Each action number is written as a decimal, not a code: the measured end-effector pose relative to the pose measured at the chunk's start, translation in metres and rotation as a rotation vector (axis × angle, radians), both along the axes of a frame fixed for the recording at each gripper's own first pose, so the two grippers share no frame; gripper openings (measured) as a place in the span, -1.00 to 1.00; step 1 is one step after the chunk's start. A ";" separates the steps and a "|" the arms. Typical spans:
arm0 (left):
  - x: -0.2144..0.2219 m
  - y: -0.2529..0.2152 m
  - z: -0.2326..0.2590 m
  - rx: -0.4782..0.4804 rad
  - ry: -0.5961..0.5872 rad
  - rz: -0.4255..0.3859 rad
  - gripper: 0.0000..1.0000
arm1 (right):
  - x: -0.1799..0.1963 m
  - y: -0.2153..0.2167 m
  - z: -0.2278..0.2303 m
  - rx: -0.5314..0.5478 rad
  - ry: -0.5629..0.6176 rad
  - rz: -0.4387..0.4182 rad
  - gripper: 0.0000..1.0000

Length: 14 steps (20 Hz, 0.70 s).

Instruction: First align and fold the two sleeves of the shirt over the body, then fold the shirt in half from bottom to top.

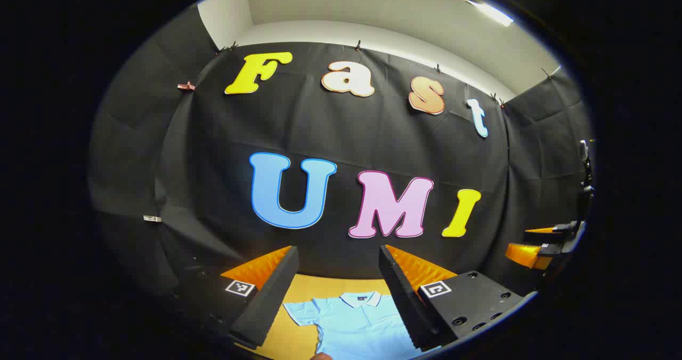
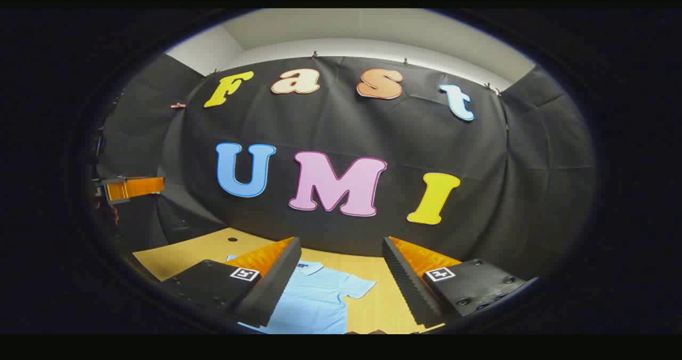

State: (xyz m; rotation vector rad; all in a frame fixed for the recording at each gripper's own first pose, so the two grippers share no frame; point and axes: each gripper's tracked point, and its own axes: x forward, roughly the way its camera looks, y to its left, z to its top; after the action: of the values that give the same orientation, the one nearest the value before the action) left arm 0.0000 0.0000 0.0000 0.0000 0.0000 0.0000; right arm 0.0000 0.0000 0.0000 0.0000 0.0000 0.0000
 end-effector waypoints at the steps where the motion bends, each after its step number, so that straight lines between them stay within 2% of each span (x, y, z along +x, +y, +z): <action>1: -0.001 0.000 0.001 0.003 -0.003 0.001 0.94 | -0.001 -0.001 -0.001 0.000 0.003 -0.003 0.90; 7: -0.011 0.002 0.014 0.048 -0.025 0.006 0.94 | -0.002 0.000 0.001 0.014 0.007 -0.007 0.90; 14: -0.029 0.022 0.015 0.022 -0.018 0.043 0.93 | 0.000 0.010 0.004 -0.010 0.006 0.008 0.93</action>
State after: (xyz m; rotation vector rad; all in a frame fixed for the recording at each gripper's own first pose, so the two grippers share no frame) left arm -0.0290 0.0220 0.0146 0.0217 -0.0182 0.0431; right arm -0.0001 0.0100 0.0042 -0.0103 0.0064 0.0077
